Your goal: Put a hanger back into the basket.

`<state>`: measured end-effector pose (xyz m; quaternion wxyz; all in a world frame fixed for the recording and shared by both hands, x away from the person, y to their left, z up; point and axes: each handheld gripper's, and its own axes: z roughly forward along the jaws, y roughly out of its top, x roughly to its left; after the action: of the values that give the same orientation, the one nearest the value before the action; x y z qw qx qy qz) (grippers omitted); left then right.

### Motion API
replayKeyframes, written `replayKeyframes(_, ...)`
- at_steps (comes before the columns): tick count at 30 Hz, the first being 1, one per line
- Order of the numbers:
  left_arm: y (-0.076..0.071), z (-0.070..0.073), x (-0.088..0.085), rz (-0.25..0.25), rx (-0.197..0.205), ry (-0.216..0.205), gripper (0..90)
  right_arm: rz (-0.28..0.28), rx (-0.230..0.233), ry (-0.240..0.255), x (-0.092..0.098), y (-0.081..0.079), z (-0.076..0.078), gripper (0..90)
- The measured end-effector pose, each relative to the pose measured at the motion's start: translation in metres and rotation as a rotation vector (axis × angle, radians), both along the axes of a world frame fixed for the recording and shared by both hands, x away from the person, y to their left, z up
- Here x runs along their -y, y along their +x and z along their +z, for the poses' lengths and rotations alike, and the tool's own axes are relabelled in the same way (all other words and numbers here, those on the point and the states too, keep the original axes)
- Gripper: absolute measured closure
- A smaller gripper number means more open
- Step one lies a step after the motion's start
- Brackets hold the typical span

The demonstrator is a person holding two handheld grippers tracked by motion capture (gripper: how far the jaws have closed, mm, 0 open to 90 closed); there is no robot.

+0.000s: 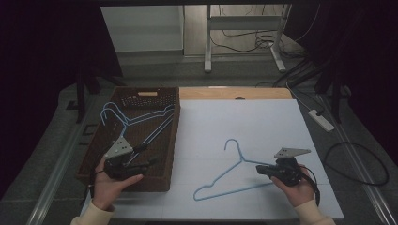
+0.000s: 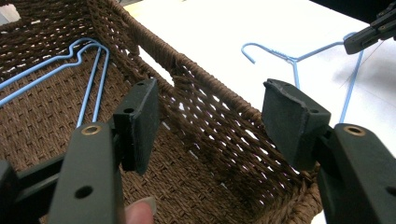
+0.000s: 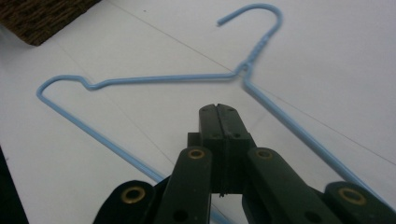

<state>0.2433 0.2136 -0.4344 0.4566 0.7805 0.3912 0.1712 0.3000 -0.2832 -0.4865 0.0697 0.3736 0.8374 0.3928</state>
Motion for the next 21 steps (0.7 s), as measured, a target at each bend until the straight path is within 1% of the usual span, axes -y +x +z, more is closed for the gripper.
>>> replayKeyframes(2,0.000,0.000,0.000,-0.001,0.000,-0.001,38.5,-0.015,0.005,-0.002,0.008,-0.001,0.000,90.0)
replayKeyframes(5,0.000,0.000,-0.001,-0.002,-0.001,-0.002,38.5,-0.035,-0.006,-0.005,0.015,-0.002,-0.004,90.0)
replayKeyframes(7,0.000,0.000,-0.001,-0.002,-0.001,-0.003,38.5,-0.036,-0.009,-0.004,0.016,-0.001,-0.005,90.0)
replayKeyframes(10,0.000,0.000,-0.001,-0.001,0.000,-0.006,38.5,-0.031,0.004,0.001,0.013,0.001,-0.004,90.0)
replayKeyframes(11,0.000,0.001,-0.001,-0.002,0.000,-0.008,38.5,-0.030,0.009,0.004,0.011,0.003,-0.003,86.4)
replayKeyframes(12,0.000,0.001,-0.001,-0.001,0.001,-0.009,38.5,-0.031,0.009,0.007,0.008,0.006,-0.001,78.1)
replayKeyframes(14,0.000,0.001,-0.001,-0.001,0.001,-0.009,38.5,-0.044,0.005,0.008,0.003,0.011,0.001,67.4)
replayKeyframes(17,0.000,0.001,-0.001,-0.002,0.002,-0.010,38.5,-0.068,-0.016,-0.006,-0.006,0.020,0.003,51.2)
replayKeyframes(18,0.000,0.001,-0.001,-0.003,0.002,-0.009,38.5,-0.072,-0.024,-0.017,-0.008,0.023,0.003,47.2)
replayKeyframes(21,0.000,0.001,-0.001,-0.004,0.001,-0.010,38.5,-0.085,-0.041,-0.032,-0.013,0.029,0.003,42.0)
